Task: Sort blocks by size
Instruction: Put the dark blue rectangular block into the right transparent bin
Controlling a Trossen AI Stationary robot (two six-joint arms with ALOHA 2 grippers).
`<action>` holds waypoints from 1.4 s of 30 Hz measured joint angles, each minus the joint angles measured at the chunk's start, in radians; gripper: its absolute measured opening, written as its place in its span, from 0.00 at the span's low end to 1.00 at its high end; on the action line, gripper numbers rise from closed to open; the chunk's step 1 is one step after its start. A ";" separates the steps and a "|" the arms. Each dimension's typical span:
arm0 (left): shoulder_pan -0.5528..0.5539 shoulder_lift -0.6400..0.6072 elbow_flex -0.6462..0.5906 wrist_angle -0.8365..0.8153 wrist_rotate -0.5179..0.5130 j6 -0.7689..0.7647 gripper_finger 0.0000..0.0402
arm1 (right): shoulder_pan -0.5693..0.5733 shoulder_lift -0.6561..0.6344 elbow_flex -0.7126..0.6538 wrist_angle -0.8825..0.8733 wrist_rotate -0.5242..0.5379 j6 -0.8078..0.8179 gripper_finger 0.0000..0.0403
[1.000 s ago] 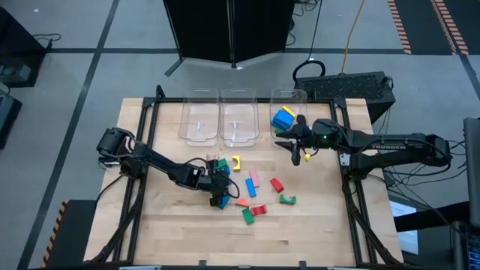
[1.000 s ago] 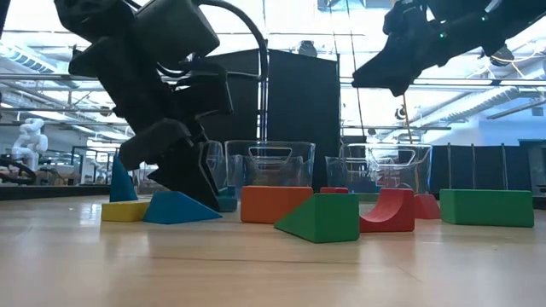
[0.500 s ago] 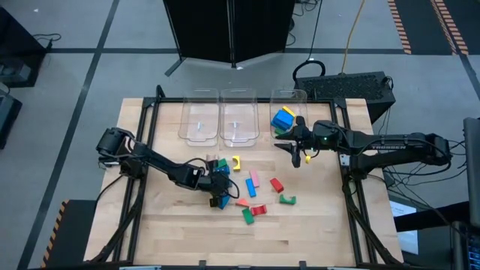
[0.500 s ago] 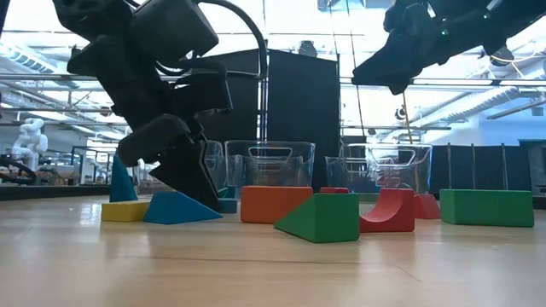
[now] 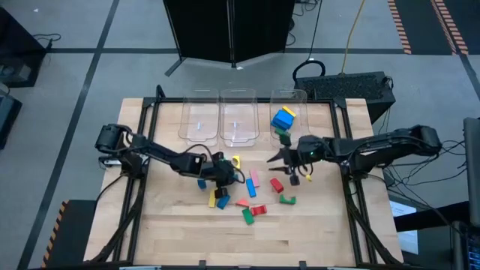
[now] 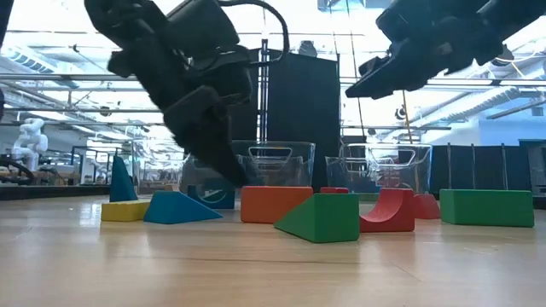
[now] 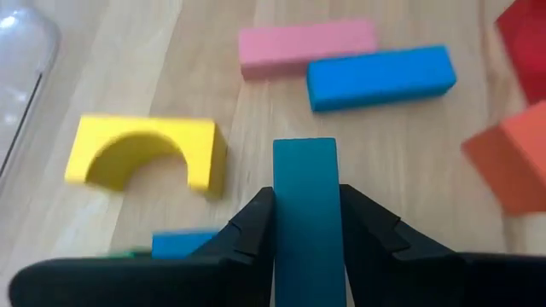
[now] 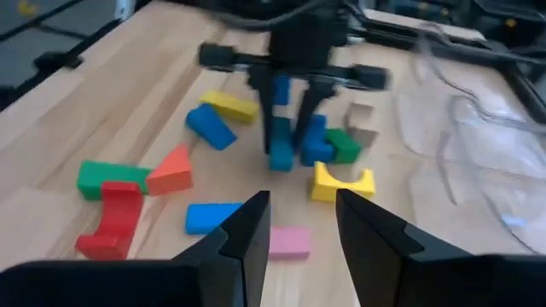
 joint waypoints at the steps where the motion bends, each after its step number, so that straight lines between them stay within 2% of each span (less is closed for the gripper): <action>1: 0.009 0.000 0.005 0.011 0.019 0.009 0.23 | 0.013 0.015 0.000 0.004 0.001 -0.015 0.30; 4: 0.034 -0.001 0.028 0.040 0.079 0.023 0.24 | 0.044 0.066 0.000 0.040 0.014 -0.068 0.30; 10: 0.084 -0.002 0.060 0.131 0.217 0.029 0.24 | 0.104 0.145 0.000 0.129 0.183 -0.192 0.30; 17: 0.134 -0.003 0.062 0.244 0.339 0.040 0.24 | 0.140 0.209 0.000 0.224 0.256 -0.311 0.34; 27: 0.168 -0.003 0.062 0.297 0.403 0.014 0.24 | 0.145 0.298 0.000 0.345 0.263 -0.380 0.47; 35: 0.167 -0.003 0.063 0.296 0.409 -0.011 0.24 | 0.145 0.354 0.000 0.454 0.264 -0.433 0.47; 42: 0.167 -0.003 0.063 0.310 0.422 -0.013 0.24 | 0.144 0.366 0.000 0.466 0.263 -0.447 0.39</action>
